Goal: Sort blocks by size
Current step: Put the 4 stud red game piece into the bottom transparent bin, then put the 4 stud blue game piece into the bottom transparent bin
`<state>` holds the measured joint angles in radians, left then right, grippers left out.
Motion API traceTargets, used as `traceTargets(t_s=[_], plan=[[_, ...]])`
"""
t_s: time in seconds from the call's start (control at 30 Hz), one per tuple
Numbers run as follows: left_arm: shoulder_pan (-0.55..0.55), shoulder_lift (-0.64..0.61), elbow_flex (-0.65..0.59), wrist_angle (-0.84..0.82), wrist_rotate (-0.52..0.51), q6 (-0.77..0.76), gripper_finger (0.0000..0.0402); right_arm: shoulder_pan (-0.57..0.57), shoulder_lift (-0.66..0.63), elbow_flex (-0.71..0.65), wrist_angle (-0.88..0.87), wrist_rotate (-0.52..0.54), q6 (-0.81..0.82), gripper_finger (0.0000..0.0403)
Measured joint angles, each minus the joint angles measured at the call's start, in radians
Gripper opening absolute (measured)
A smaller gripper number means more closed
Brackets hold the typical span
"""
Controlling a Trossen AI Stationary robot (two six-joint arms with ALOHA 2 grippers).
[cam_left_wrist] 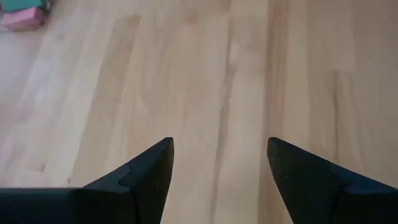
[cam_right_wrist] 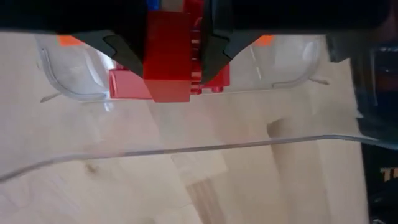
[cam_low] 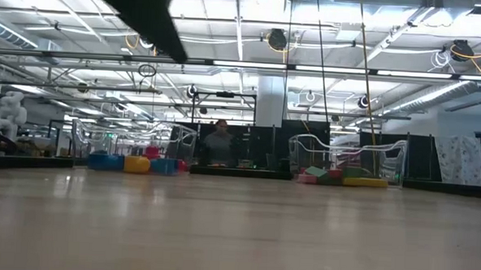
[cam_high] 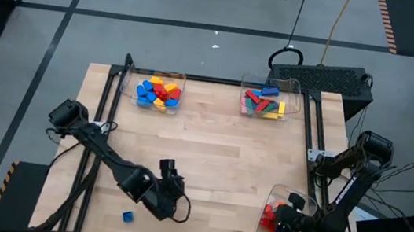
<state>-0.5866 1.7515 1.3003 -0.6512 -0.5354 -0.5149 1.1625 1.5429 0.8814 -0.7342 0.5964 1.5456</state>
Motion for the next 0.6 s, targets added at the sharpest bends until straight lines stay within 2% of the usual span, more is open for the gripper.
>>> traceTargets(t_s=[0.23,0.43,0.6], plan=[[-0.053,0.0,-0.06,-0.002,0.0,-0.053,0.026,0.0,0.0,-0.01,0.014,0.006,0.04,0.009],[-0.076,0.0,-0.152,-0.005,0.006,-0.162,0.026,0.0,0.0,-0.01,0.05,0.009,0.032,0.0146],[-0.087,0.001,-0.196,0.045,0.057,-0.185,0.026,-0.002,0.0,-0.01,-0.002,0.0,0.074,0.019]])
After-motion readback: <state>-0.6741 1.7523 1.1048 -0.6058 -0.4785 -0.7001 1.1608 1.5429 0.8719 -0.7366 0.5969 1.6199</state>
